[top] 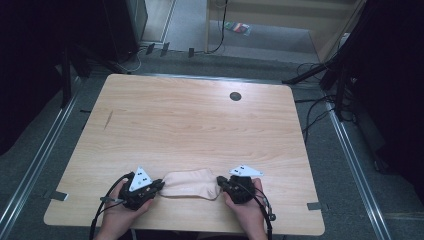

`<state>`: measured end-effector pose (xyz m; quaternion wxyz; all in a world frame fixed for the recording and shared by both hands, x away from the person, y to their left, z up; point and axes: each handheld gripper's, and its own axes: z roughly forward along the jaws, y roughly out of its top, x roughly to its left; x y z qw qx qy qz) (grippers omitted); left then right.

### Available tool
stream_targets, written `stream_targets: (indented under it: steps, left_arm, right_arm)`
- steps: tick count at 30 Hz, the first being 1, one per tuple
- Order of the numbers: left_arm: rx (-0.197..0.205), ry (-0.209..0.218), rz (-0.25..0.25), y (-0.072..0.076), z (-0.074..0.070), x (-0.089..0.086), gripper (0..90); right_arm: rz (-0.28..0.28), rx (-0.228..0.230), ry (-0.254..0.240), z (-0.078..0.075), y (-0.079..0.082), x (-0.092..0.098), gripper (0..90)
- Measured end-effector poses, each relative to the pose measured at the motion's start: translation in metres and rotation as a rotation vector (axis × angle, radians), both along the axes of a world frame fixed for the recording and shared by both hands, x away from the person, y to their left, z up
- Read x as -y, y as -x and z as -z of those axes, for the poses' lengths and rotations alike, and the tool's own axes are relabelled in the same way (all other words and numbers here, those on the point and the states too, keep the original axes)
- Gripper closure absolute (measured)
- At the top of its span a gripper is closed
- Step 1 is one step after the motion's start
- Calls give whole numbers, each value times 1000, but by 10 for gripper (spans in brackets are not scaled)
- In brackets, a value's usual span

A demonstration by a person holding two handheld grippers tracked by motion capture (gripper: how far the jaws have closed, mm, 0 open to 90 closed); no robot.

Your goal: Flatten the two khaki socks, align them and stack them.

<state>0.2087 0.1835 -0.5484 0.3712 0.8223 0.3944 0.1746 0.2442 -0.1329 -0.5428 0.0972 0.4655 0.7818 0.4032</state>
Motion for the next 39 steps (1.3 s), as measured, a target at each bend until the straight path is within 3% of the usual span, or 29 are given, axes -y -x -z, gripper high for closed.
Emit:
stream_targets:
  steps: [7,8,11,12,13,16,17,18,20,21,22,23,26,29,32,39]
  left_arm:
    - [48,-55,-19,-5,1,4,845]
    - [51,-34,-30,-8,2,5,832]
    - [45,2,-46,-9,2,3,650]
    - [39,35,-49,-9,0,0,650]
    - [40,53,-48,-9,0,-2,566]
    - [47,124,-39,-7,-4,-9,549]
    - [47,124,-39,-7,-4,-9,543]
    - [40,159,-37,-8,-4,-11,541]
    - [38,176,-39,-9,-4,-12,534]
    - [41,189,-40,-9,-4,-13,523]
    - [42,207,-42,-9,-4,-14,511]
    - [46,222,-38,-9,-4,-17,511]
    - [74,282,-68,-10,-5,-26,408]
    - [74,303,-83,-12,-6,-30,296]
    - [64,301,-147,-13,-10,-35,148]
    - [73,328,-152,-13,-14,-43,74]
  right_arm:
    - [26,9,22,0,-1,1,889]
    - [30,5,10,0,-1,0,880]
    - [20,4,-16,2,-1,1,832]
    - [21,4,-31,1,-1,1,794]
    - [13,15,-52,0,0,2,713]
    - [16,37,-69,-2,1,4,665]
    - [16,37,-69,-2,1,4,665]
    - [14,53,-71,-3,1,4,629]
    - [14,62,-72,-3,1,4,608]
    - [14,67,-74,-3,1,4,578]
    - [19,91,-66,-3,1,4,493]
    - [19,91,-66,-3,1,4,493]
    - [35,132,-74,-5,1,5,353]
    - [42,138,-91,-6,0,6,308]
    - [33,167,-71,-7,0,7,217]
    - [39,169,-93,-13,0,10,112]
